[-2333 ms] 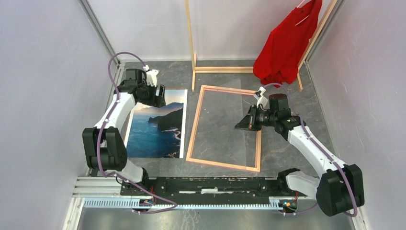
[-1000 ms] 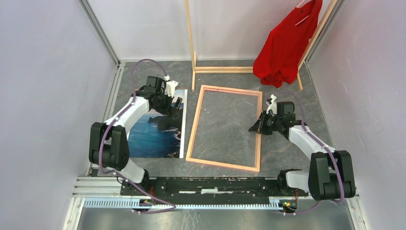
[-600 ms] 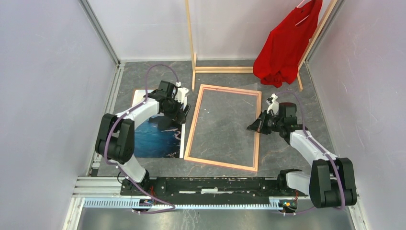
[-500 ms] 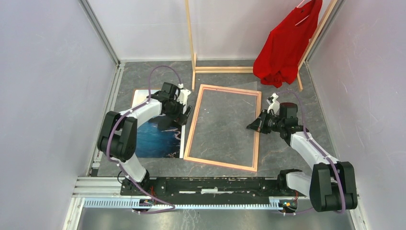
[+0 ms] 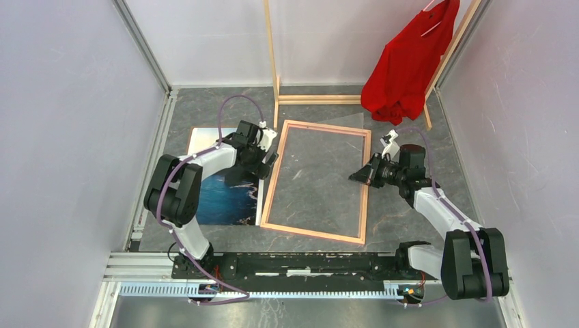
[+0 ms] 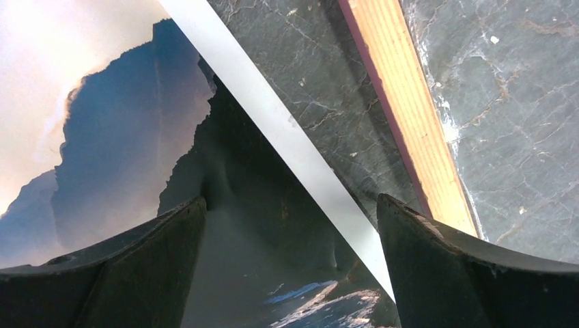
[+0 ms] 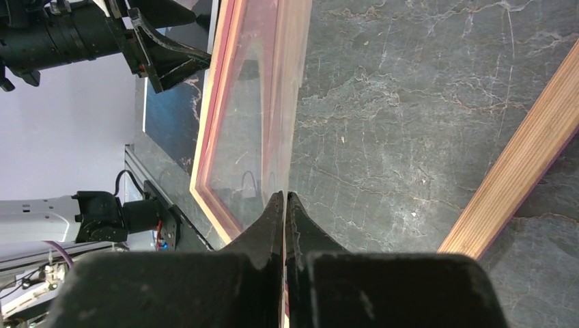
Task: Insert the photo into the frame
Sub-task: Place the photo frame item in the photo frame.
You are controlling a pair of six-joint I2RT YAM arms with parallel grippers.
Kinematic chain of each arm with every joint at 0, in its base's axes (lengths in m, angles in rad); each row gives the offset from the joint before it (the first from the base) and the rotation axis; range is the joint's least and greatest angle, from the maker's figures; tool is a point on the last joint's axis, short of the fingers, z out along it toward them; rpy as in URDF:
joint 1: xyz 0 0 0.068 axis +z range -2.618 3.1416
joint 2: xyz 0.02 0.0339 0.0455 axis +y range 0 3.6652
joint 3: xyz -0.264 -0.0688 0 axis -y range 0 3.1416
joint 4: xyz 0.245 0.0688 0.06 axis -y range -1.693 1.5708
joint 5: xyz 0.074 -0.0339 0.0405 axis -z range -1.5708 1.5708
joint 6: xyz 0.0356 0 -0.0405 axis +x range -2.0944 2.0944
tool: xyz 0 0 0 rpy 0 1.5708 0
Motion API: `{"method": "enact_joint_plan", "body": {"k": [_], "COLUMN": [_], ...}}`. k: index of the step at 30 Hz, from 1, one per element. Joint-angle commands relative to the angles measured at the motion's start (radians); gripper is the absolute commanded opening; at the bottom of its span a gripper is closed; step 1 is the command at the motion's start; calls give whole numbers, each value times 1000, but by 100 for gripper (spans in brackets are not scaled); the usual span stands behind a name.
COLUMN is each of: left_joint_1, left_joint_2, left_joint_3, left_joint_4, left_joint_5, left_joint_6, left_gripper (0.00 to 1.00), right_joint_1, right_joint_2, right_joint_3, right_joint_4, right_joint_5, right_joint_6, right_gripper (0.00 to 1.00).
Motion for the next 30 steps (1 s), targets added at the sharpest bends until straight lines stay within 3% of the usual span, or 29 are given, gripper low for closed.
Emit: {"method": "enact_joint_plan", "body": {"k": [1,13,22,30], "left_joint_1": [-24,-43,-48,-53], "left_joint_2": [9,3,-6,-11], "left_joint_3": [-23,-41,-46,-46], "left_joint_4": [31,32,24,17], "left_joint_5": [-18,-31,-28,-28], "left_joint_6": [22,34,44,57], "left_gripper": [100,100,100,100], "right_joint_1": [-4,-8,-15,-18], "right_joint_2": [8,0,63,69], "right_joint_3": [16,0,13,33], "right_joint_4": [94,166,66,76], "right_joint_5": [-34,-71,-8,-2], "right_joint_6": [22,77,37,35], "right_gripper": [0,0,0,0]}}
